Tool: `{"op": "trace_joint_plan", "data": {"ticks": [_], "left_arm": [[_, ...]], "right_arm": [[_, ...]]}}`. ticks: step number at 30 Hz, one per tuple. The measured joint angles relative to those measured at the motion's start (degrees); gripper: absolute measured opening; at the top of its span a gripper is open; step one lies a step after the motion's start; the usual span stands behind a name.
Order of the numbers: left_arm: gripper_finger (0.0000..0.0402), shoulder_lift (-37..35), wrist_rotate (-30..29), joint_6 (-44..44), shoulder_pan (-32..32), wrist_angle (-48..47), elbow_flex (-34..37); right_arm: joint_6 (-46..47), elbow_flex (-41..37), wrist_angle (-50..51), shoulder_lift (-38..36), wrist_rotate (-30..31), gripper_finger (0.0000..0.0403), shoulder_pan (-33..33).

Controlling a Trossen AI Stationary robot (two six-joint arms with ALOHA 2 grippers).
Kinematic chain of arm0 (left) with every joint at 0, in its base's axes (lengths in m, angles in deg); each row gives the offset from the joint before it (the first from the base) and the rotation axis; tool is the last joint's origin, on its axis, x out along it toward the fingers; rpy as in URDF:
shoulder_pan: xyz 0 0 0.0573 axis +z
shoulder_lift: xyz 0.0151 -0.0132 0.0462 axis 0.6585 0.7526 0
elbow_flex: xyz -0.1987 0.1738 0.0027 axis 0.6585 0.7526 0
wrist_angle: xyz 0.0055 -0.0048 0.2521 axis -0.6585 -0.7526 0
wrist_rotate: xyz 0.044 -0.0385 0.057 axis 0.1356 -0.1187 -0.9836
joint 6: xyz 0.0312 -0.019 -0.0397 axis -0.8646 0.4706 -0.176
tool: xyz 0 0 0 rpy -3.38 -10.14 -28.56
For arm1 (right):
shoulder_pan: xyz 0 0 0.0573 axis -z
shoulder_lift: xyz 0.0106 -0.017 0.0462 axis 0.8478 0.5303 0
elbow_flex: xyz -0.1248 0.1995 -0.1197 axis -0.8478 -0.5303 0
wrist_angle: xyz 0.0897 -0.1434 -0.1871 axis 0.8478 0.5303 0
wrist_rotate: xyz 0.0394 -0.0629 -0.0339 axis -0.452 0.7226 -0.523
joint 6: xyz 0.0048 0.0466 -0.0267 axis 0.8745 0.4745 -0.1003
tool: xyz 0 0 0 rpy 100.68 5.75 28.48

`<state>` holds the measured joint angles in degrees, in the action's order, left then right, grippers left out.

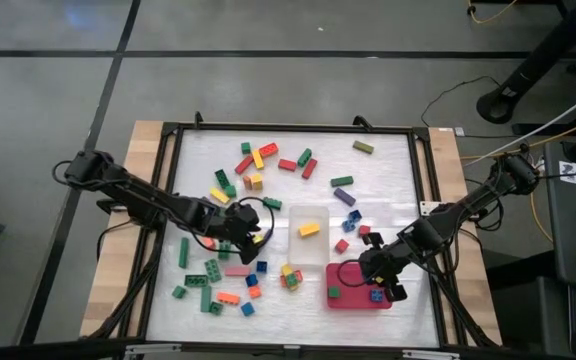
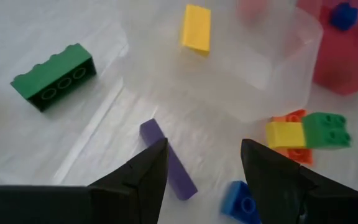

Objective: Sort blocks by size
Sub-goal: Put the blue square game piece into the red bin

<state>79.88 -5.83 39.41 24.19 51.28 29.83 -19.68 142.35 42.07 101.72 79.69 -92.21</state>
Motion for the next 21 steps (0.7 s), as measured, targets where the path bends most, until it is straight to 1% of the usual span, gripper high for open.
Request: {"op": "trace_joint_plan", "data": {"ticks": [5, 8, 16, 19, 21], "left_arm": [[0.0188, 4.4, -0.1, 0.0, 0.0, 0.3, 0.0], [0.0188, 6.8, -0.1, 1.6, 0.0, 0.3, 0.0], [0.0188, 10.1, -0.1, 3.0, 0.0, 0.5, 0.0], [0.0188, 10.2, 0.0, 3.0, 0.0, 0.5, 0.0], [0.0188, 10.2, 0.0, 3.0, 0.0, 0.8, 0.0]], "right_arm": [[0.0, 0.0, 0.2, 0.2, 0.0, 0.0152, 0.1], [0.0, 0.0, 0.2, 0.2, 0.1, 0.0152, 0.1], [0.6, 0.0, 0.1, 0.2, 0.6, 0.0152, 0.1], [1.5, 0.0, 0.0, 0.5, 0.6, 0.0163, 0.1], [1.6, 0.0, 0.0, 1.3, 0.6, 0.0181, 0.1]]}}
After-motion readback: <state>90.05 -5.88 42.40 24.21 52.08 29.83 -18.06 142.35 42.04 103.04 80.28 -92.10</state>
